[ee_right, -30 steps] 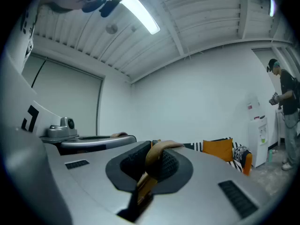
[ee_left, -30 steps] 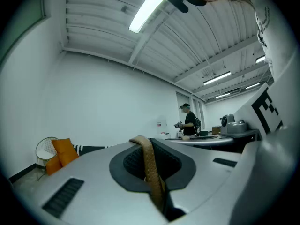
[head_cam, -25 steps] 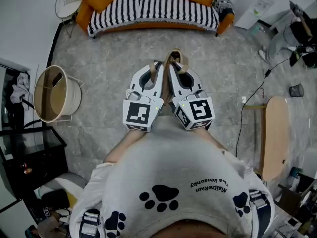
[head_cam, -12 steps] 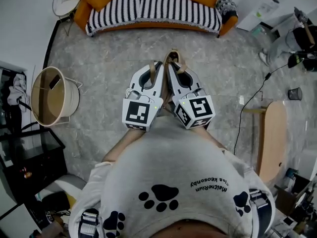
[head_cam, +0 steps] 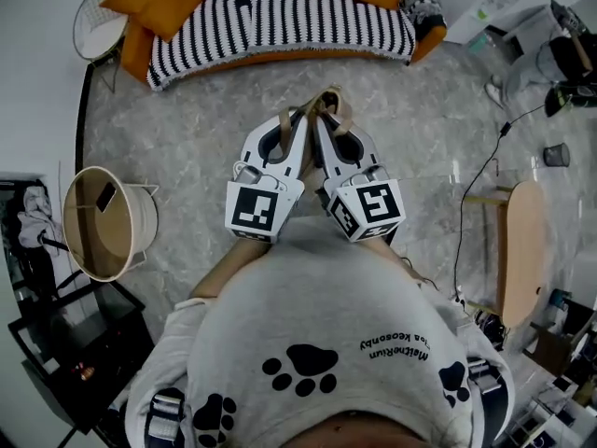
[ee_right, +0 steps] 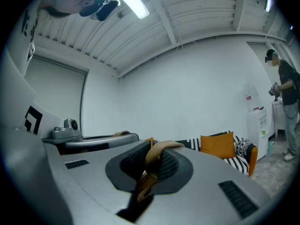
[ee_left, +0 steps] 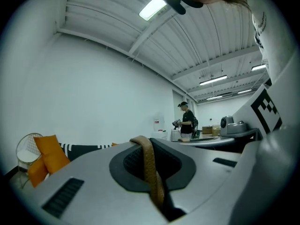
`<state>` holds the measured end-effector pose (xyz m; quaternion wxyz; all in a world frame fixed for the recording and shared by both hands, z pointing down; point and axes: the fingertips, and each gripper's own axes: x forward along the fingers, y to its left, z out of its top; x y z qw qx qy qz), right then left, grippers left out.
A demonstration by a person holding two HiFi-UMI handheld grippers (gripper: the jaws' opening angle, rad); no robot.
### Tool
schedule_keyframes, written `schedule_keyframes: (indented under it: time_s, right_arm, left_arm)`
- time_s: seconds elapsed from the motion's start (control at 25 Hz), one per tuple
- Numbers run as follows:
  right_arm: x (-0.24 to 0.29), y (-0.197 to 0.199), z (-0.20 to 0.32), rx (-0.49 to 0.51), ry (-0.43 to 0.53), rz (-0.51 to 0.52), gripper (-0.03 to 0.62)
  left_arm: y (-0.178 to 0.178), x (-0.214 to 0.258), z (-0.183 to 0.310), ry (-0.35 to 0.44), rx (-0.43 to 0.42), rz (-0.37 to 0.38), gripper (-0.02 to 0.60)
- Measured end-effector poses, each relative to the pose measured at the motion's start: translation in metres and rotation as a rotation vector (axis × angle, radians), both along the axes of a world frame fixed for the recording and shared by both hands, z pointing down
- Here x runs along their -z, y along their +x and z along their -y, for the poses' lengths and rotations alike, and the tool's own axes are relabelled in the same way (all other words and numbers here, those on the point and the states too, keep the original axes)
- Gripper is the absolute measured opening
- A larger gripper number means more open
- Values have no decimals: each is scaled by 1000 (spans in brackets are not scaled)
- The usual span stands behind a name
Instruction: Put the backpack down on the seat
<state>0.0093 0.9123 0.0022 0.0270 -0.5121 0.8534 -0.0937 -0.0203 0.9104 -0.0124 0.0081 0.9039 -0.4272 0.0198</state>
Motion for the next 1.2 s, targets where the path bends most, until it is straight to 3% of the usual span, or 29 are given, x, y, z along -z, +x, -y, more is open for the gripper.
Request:
schedule_keyframes:
  time_s: [0.28, 0.6, 0.84, 1.2]
  right_arm:
    - [-7, -24, 59, -110, -16, 3, 35]
    - [-16, -28, 94, -153, -53, 3, 35]
    - [-30, -36, 121, -138, -90, 14, 35]
    - [-35, -37, 206, -25, -90, 25, 35]
  left_arm:
    - [-20, -6, 63, -9, -128, -21, 18]
    - [-26, -16, 98, -43, -170, -48, 18]
    - [-34, -28, 123, -71, -156, -43, 18]
    - [-35, -33, 200, -70, -44, -22, 18]
